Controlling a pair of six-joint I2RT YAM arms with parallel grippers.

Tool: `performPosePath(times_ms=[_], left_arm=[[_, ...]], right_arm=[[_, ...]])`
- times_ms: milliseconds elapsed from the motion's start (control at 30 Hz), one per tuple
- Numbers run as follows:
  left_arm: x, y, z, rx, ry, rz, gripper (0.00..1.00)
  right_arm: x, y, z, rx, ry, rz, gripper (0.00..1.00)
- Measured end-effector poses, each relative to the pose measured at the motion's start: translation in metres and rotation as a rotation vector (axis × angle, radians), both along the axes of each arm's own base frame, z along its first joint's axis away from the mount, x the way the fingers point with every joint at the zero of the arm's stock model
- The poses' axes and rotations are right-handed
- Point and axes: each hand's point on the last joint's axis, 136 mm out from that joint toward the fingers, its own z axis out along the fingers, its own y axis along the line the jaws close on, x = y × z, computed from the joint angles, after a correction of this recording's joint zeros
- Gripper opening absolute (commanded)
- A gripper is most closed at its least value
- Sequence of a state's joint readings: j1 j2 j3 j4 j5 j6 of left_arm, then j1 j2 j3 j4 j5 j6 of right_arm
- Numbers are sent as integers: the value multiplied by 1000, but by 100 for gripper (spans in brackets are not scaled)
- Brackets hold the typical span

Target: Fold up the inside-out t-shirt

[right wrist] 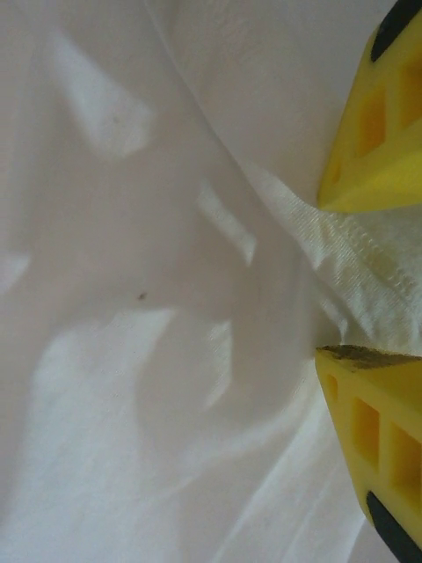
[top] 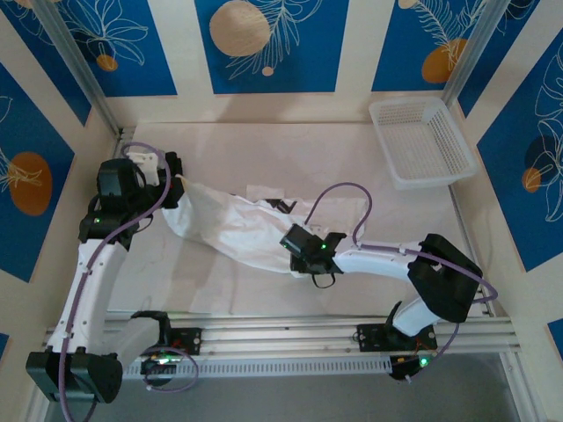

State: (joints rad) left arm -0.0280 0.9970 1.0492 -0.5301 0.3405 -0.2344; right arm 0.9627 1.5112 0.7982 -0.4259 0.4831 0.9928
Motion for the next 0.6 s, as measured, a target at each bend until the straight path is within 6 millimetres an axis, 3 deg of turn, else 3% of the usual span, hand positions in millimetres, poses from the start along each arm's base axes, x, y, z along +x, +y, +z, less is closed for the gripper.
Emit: performPosePath(times_ms=[133, 467, 600], left_arm=[[1, 0, 0, 0, -5, 0, 0], [1, 0, 1, -1, -10, -1, 0], [1, -1, 0, -4, -10, -6, 0]], right_arm=[[3, 3, 1, 27, -8, -25, 44], [4, -5, -3, -3, -12, -77, 17], [3, -12, -2, -21, -20, -89, 11]])
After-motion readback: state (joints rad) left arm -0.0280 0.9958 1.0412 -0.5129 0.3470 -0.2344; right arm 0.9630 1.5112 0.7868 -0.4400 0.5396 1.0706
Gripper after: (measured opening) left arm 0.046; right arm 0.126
